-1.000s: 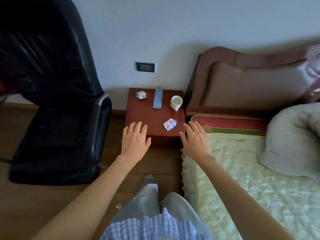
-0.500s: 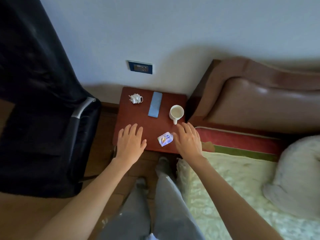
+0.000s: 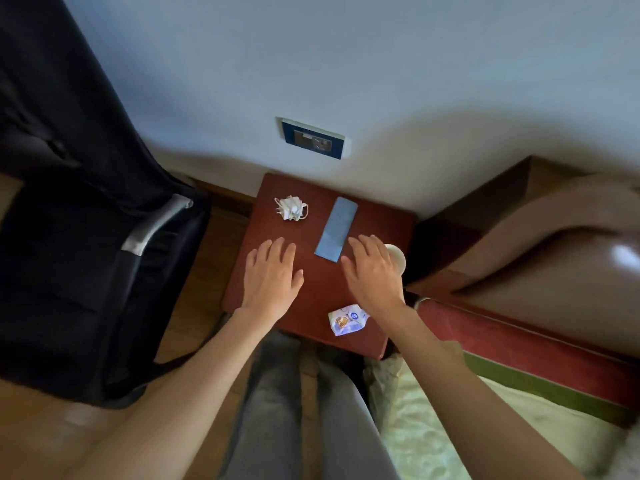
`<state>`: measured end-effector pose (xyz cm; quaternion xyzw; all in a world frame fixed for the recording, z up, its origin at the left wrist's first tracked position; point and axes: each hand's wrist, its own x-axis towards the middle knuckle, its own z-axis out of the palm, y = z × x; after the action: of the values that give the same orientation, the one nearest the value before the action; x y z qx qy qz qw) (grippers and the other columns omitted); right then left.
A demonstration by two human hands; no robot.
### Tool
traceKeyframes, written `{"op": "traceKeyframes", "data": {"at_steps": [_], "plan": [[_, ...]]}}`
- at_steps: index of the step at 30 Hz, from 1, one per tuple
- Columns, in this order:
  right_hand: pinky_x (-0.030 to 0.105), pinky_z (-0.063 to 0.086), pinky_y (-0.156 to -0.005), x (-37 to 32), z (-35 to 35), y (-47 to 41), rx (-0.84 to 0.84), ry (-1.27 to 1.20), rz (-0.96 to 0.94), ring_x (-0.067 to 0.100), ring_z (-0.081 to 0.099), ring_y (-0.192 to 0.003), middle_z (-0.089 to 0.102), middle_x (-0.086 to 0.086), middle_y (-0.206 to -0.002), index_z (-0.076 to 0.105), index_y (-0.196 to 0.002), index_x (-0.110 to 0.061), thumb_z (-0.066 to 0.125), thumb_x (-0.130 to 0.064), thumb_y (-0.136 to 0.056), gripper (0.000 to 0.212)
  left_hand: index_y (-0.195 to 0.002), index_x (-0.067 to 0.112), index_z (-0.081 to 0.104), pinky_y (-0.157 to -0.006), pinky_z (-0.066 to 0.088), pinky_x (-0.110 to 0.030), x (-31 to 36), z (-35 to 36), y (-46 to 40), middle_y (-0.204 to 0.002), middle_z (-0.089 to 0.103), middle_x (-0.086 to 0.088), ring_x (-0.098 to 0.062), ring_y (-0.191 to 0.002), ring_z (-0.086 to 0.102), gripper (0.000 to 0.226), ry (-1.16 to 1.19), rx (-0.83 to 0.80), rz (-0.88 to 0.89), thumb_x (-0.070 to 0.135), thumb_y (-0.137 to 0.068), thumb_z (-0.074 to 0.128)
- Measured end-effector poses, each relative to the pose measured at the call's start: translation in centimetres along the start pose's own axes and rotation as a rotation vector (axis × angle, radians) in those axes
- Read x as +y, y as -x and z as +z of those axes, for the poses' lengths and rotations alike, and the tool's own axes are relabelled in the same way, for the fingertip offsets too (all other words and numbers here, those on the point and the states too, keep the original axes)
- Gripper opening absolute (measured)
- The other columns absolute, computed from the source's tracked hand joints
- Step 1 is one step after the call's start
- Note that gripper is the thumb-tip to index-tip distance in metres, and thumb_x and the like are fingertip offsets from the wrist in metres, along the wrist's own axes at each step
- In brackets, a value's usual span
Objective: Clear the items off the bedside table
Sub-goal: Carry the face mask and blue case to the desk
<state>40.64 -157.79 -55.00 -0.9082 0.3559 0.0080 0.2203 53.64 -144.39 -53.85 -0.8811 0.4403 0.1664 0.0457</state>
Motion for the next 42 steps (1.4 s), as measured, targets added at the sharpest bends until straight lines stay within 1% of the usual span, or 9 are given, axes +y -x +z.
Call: {"op": "traceKeyframes", "data": {"at_steps": [6,11,17,22,26,29,32,37,42], "plan": [[0.046,0.045,-0.093,0.6,6.3,-3.7,0.054,-0.069,0.122,0.039,0.053,-0.115,0.061,0.019,-0.116,0.059,-0.115,0.0,0.058,-0.02,-0.087,0.034,-0.135,0.011,0.046,-0.105,0.037,-0.046,-2.8,5.0,-4.0,-0.139,0.048,-0.014,-0.032,-0.13,0.043,0.051,0.013,0.0,0.026,0.038,-0.092,0.051],[0.045,0.043,-0.099,0.8,11.2,-6.0,0.053,-0.127,0.234,0.035,0.043,-0.126,0.05,0.02,-0.133,0.052,-0.127,-0.001,0.056,-0.02,-0.09,0.042,-0.134,0.01,0.046,-0.103,0.038,-0.049,-5.6,8.2,-7.2,-0.139,0.048,-0.016,-0.033,-0.128,0.043,0.052,-0.047,0.003,0.147,0.037,-0.09,0.052],[0.041,0.038,-0.103,0.7,15.1,-8.2,0.037,-0.104,0.343,0.032,0.026,-0.138,0.025,0.016,-0.152,0.03,-0.144,-0.01,0.056,-0.035,-0.091,0.065,-0.137,0.01,0.042,-0.106,0.034,-0.048,-7.5,9.5,-9.8,-0.142,0.043,-0.015,-0.033,-0.132,0.039,0.054,-0.03,0.049,0.186,0.037,-0.091,0.051],[0.04,0.036,-0.104,0.1,16.5,-10.5,0.053,-0.114,0.498,0.031,0.022,-0.14,0.017,0.018,-0.154,0.014,-0.148,-0.01,0.061,-0.047,-0.085,0.088,-0.138,0.009,0.04,-0.106,0.036,-0.047,-8.1,9.7,-11.4,-0.142,0.043,-0.015,-0.033,-0.132,0.039,0.056,0.002,0.092,0.219,0.035,-0.09,0.053],[0.04,0.035,-0.103,0.0,17.4,-11.9,0.168,-0.136,0.641,0.035,0.039,-0.127,0.036,0.019,-0.144,0.024,-0.144,-0.002,0.076,-0.042,-0.071,0.098,-0.137,0.009,0.038,-0.103,0.037,-0.046,-8.2,9.6,-12.8,-0.138,0.045,-0.016,-0.033,-0.129,0.041,0.056,0.023,0.117,0.237,0.033,-0.089,0.055],[0.044,0.04,-0.095,-0.2,17.5,-12.4,0.26,-0.182,0.712,0.037,0.046,-0.114,0.048,0.017,-0.13,0.036,-0.138,-0.004,0.078,-0.036,-0.067,0.088,-0.137,0.009,0.038,-0.102,0.039,-0.047,-8.2,9.5,-14.2,-0.139,0.045,-0.017,-0.034,-0.128,0.042,0.059,0.044,0.132,0.234,0.031,-0.087,0.059],[0.045,0.041,-0.09,-0.2,17.4,-12.6,0.275,-0.194,0.725,0.036,0.048,-0.108,0.052,0.014,-0.125,0.042,-0.134,-0.007,0.077,-0.031,-0.064,0.081,-0.14,0.01,0.036,-0.103,0.038,-0.048,-8.2,9.5,-15.6,-0.142,0.043,-0.017,-0.035,-0.13,0.04,0.065,0.061,0.132,0.231,0.031,-0.084,0.062],[0.045,0.045,-0.087,-0.1,16.8,-11.7,0.285,-0.202,0.648,0.036,0.051,-0.104,0.056,0.013,-0.123,0.048,-0.131,-0.008,0.076,-0.026,-0.059,0.079,-0.14,0.01,0.037,-0.101,0.039,-0.047,-8.3,9.8,-18.0,-0.141,0.043,-0.016,-0.033,-0.128,0.041,0.07,0.085,0.108,0.242,0.034,-0.082,0.067],[0.044,0.046,-0.087,-0.3,16.0,-9.8,0.309,-0.193,0.507,0.035,0.053,-0.102,0.058,0.013,-0.121,0.05,-0.13,-0.007,0.078,-0.023,-0.058,0.078,-0.134,0.008,0.045,-0.082,0.05,-0.047,-8.1,10.8,-19.4,-0.123,0.055,-0.014,-0.034,-0.109,0.054,0.072,0.188,0.077,0.273,0.028,-0.073,0.077]]}}
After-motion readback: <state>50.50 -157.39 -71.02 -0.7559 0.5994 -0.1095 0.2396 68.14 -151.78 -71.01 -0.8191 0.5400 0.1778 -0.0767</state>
